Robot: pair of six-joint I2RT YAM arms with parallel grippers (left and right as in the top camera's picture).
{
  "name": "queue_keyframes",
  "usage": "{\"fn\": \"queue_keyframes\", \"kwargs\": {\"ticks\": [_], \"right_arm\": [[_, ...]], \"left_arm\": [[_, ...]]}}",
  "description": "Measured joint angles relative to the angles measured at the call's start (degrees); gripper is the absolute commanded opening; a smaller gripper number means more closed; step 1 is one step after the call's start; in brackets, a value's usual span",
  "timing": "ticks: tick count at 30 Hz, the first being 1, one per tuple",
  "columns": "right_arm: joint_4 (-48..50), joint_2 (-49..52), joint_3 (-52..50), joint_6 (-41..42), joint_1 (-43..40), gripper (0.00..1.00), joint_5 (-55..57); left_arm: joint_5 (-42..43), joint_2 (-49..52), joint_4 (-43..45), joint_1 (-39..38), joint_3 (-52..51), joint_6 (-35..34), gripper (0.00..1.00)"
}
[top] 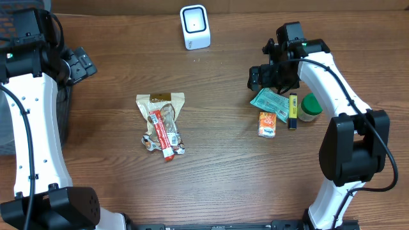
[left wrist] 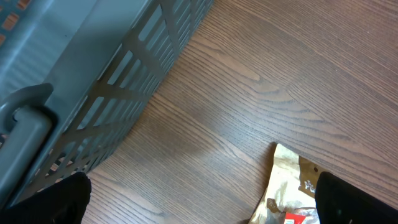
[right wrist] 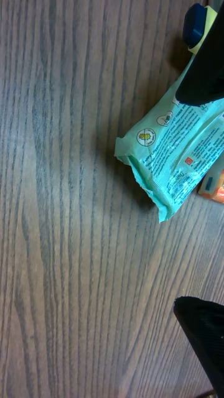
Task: Scan the item barcode
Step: 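Open the right gripper, release the highlighter, and lift away, then move the right gripper left over the snack bundle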
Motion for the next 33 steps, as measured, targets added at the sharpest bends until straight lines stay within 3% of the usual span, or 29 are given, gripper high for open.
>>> {"fn": "queue_keyframes", "kwargs": {"ticks": [18, 23, 24, 26, 28, 30, 33], "right_arm": [[3.1, 0.0, 0.0, 0.4, 0.0, 1.00, -0.6], [3.3, 0.0, 0.0, 5.6, 0.0, 1.00, -7.7], [3.4, 0.0, 0.0, 6.6, 0.0, 0.93, -9.6], [4.6, 0.0, 0.0, 9.2, 0.0, 0.47, -14.5], [4.3, 0.0, 0.0, 10.7, 0.1, 0.25, -18.0], [3.0, 0.0, 0.0, 11.8, 0.6, 0.17, -20.2], [1.7, 0.0, 0.0, 13.0, 3.5, 0.15, -21.9]], "left_arm": [[0.0, 0.0, 0.0, 0.0, 0.0, 0.0, 1.00], [0.0, 0.0, 0.0, 0.0, 0.0, 0.0, 1.00], [0.0, 0.0, 0.0, 0.0, 0.0, 0.0, 1.00], [0.0, 0.0, 0.0, 0.0, 0.0, 0.0, 1.00], [0.0, 0.0, 0.0, 0.0, 0.0, 0.0, 1.00], [0.0, 0.0, 0.0, 0.0, 0.0, 0.0, 1.00], [0.0, 0.0, 0.0, 0.0, 0.0, 0.0, 1.00]]}}
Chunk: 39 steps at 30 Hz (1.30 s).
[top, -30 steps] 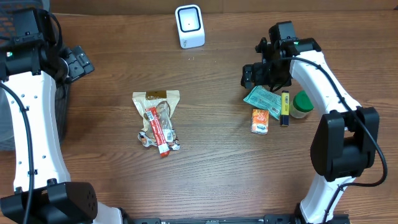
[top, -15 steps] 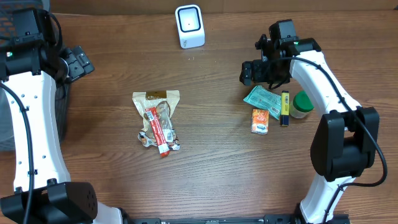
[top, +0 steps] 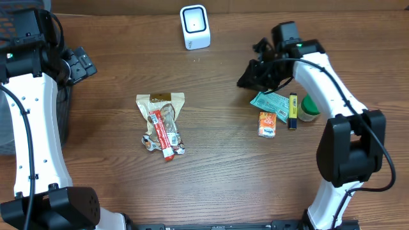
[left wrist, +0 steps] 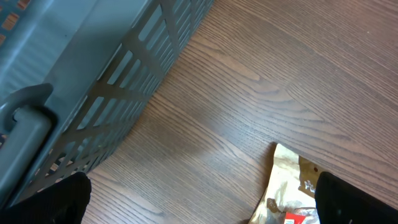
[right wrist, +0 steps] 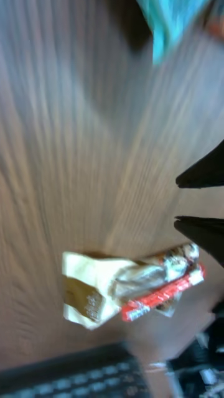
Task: Scan the item barcode
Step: 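Move the right gripper left over the snack bundle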
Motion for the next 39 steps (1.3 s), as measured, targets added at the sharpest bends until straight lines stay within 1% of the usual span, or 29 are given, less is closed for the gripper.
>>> {"fn": "queue_keyframes", "kwargs": {"ticks": [2, 4, 7, 8, 9, 11, 14, 18, 22, 24, 25, 26, 27, 28, 30, 32, 34, 35, 39], "right_arm": [[-0.5, 0.0, 0.0, 0.2, 2.9, 0.09, -0.5], [-1.2, 0.0, 0.0, 0.5, 7.5, 0.07, -0.8], [-3.5, 0.0, 0.0, 0.7, 14.0, 0.08, -1.0], [-4.4, 0.0, 0.0, 1.2, 16.4, 0.13, -0.8], [-5.2, 0.0, 0.0, 1.6, 18.8, 0.24, -0.2], [-6.3, 0.0, 0.0, 3.5, 22.5, 0.31, 1.2], [-6.2, 0.0, 0.0, 6.2, 26.8, 0.39, 3.9], [-6.0, 0.0, 0.0, 10.5, 32.2, 0.45, 8.5], [-3.5, 0.0, 0.0, 15.6, 37.9, 0.45, 14.0], [-1.4, 0.0, 0.0, 17.8, 40.7, 0.50, 16.7], [-0.5, 0.0, 0.0, 18.7, 42.0, 0.55, 18.0], [0.4, 0.0, 0.0, 19.4, 43.2, 0.65, 19.6], [1.3, 0.0, 0.0, 19.7, 44.1, 0.67, 21.0], [1.8, 0.0, 0.0, 19.6, 44.7, 0.67, 21.8], [2.5, 0.0, 0.0, 20.4, 45.4, 0.51, 23.6], [3.2, 0.0, 0.0, 20.7, 45.4, 0.30, 24.5], [3.2, 0.0, 0.0, 20.6, 45.0, 0.18, 25.1], [2.7, 0.0, 0.0, 20.8, 44.8, 0.16, 25.5], [1.7, 0.0, -0.5, 20.8, 42.8, 0.17, 25.4]], "left_arm": [[0.0, 0.0, 0.0, 0.0, 0.0, 0.0, 1.00], [0.0, 0.0, 0.0, 0.0, 0.0, 0.0, 1.00], [0.0, 0.0, 0.0, 0.0, 0.0, 0.0, 1.00], [0.0, 0.0, 0.0, 0.0, 0.0, 0.0, 1.00], [0.0, 0.0, 0.0, 0.0, 0.0, 0.0, 1.00], [0.0, 0.0, 0.0, 0.0, 0.0, 0.0, 1.00], [0.0, 0.0, 0.0, 0.0, 0.0, 0.0, 1.00], [0.0, 0.0, 0.0, 0.0, 0.0, 0.0, 1.00], [0.0, 0.0, 0.0, 0.0, 0.0, 0.0, 1.00], [0.0, 0.0, 0.0, 0.0, 0.0, 0.0, 1.00], [0.0, 0.0, 0.0, 0.0, 0.0, 0.0, 1.00], [0.0, 0.0, 0.0, 0.0, 0.0, 0.0, 1.00], [0.0, 0.0, 0.0, 0.0, 0.0, 0.0, 1.00], [0.0, 0.0, 0.0, 0.0, 0.0, 0.0, 1.00], [0.0, 0.0, 0.0, 0.0, 0.0, 0.0, 1.00], [0.0, 0.0, 0.0, 0.0, 0.0, 0.0, 1.00], [0.0, 0.0, 0.0, 0.0, 0.0, 0.0, 1.00], [0.0, 0.0, 0.0, 0.0, 0.0, 0.0, 1.00], [0.0, 0.0, 0.0, 0.0, 0.0, 0.0, 1.00]]}}
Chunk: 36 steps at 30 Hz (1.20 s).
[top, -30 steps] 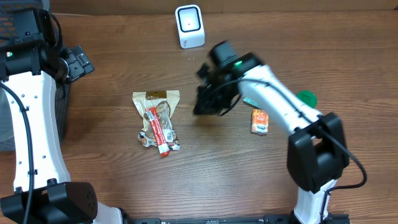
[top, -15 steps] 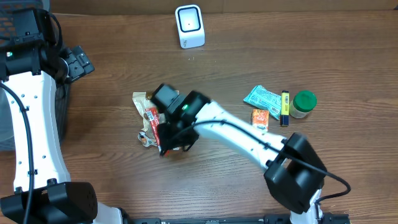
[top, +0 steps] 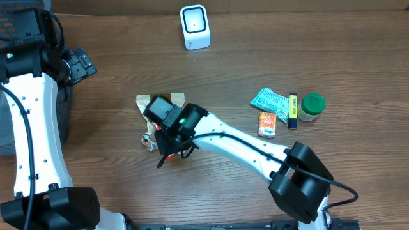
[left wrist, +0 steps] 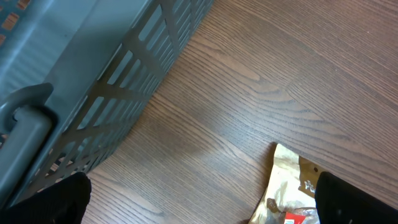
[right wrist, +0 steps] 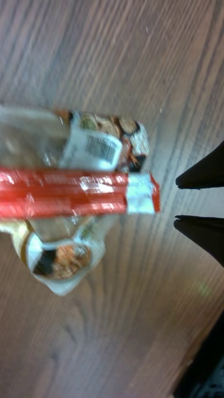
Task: Scan the item barcode
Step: 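Move the right gripper left over the snack bundle, then grasp the red Nescafe stick in the snack bundle with the right gripper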
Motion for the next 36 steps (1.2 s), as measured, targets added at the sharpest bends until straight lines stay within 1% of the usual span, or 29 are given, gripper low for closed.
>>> {"fn": "queue_keyframes", "kwargs": {"ticks": [7, 10, 11, 16, 19, 21, 24, 31, 36], "right_arm": [[5.9, 0.0, -7.1, -5.6, -4.1, 0.24, -7.5], [9.2, 0.0, -10.0, -7.9, -5.4, 0.32, -11.8], [10.3, 0.0, -10.6, -8.7, -5.8, 0.33, -13.2], [16.6, 0.0, -13.4, -12.4, -8.2, 0.34, -22.2], [19.1, 0.0, -15.4, -13.4, -8.7, 0.34, -24.5], [20.6, 0.0, -16.6, -13.8, -8.7, 0.35, -25.3], [22.1, 0.0, -17.8, -14.4, -8.7, 0.38, -25.7], [24.9, 0.0, -18.5, -14.8, -8.8, 0.44, -24.7], [28.5, 0.0, -21.5, -14.8, -8.8, 0.45, -24.2]], "left_arm": [[0.0, 0.0, 0.0, 0.0, 0.0, 0.0, 1.00], [0.0, 0.0, 0.0, 0.0, 0.0, 0.0, 1.00], [0.0, 0.0, 0.0, 0.0, 0.0, 0.0, 1.00], [0.0, 0.0, 0.0, 0.0, 0.0, 0.0, 1.00], [0.0, 0.0, 0.0, 0.0, 0.0, 0.0, 1.00], [0.0, 0.0, 0.0, 0.0, 0.0, 0.0, 1.00], [0.0, 0.0, 0.0, 0.0, 0.0, 0.0, 1.00], [0.0, 0.0, 0.0, 0.0, 0.0, 0.0, 1.00], [0.0, 0.0, 0.0, 0.0, 0.0, 0.0, 1.00]]}}
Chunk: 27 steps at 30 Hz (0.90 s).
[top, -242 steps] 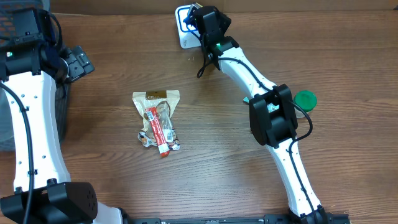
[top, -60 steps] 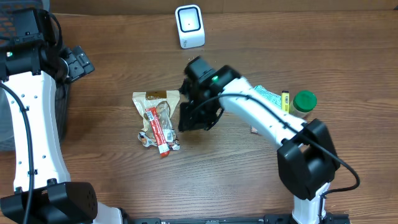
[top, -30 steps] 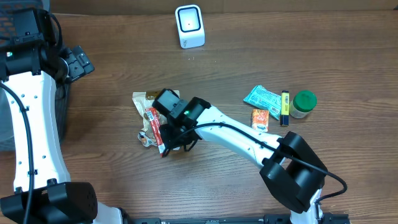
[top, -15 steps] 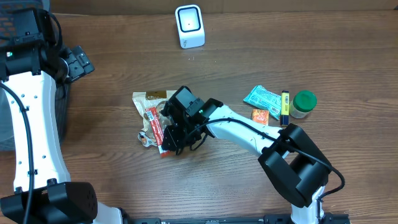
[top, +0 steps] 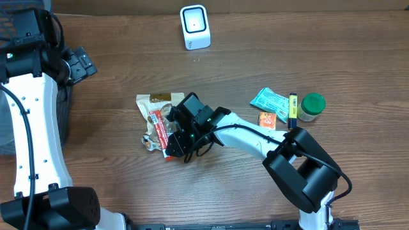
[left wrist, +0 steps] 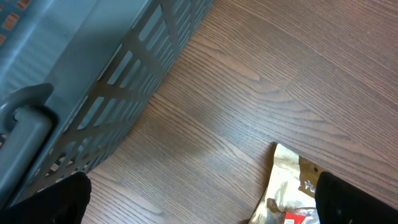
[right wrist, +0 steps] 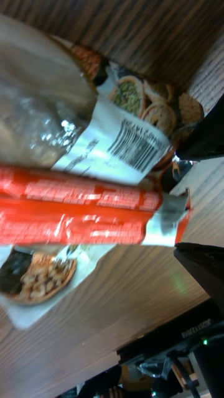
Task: Scan the item barcode
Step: 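Grasp the red Nescafe stick in the snack bundle with the right gripper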
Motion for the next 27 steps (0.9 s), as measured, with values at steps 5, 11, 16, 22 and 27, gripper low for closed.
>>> {"fn": "queue_keyframes", "kwargs": {"ticks": [5, 11, 16, 22, 27], "right_arm": [[3.2, 0.0, -1.0, 0.3, 0.0, 0.45, 0.0], [5.7, 0.0, -2.5, 1.6, 0.0, 0.44, 0.0], [6.3, 0.0, -3.1, 2.5, 0.0, 0.36, 0.0], [6.7, 0.0, -3.1, 3.4, 0.0, 0.30, 0.0], [7.3, 0.0, -3.1, 5.2, 0.0, 0.29, 0.0]], "left_arm": [[0.0, 0.0, 0.0, 0.0, 0.0, 0.0, 1.00], [0.0, 0.0, 0.0, 0.0, 0.0, 0.0, 1.00], [0.0, 0.0, 0.0, 0.0, 0.0, 0.0, 1.00], [0.0, 0.0, 0.0, 0.0, 0.0, 0.0, 1.00], [0.0, 0.0, 0.0, 0.0, 0.0, 0.0, 1.00]]}}
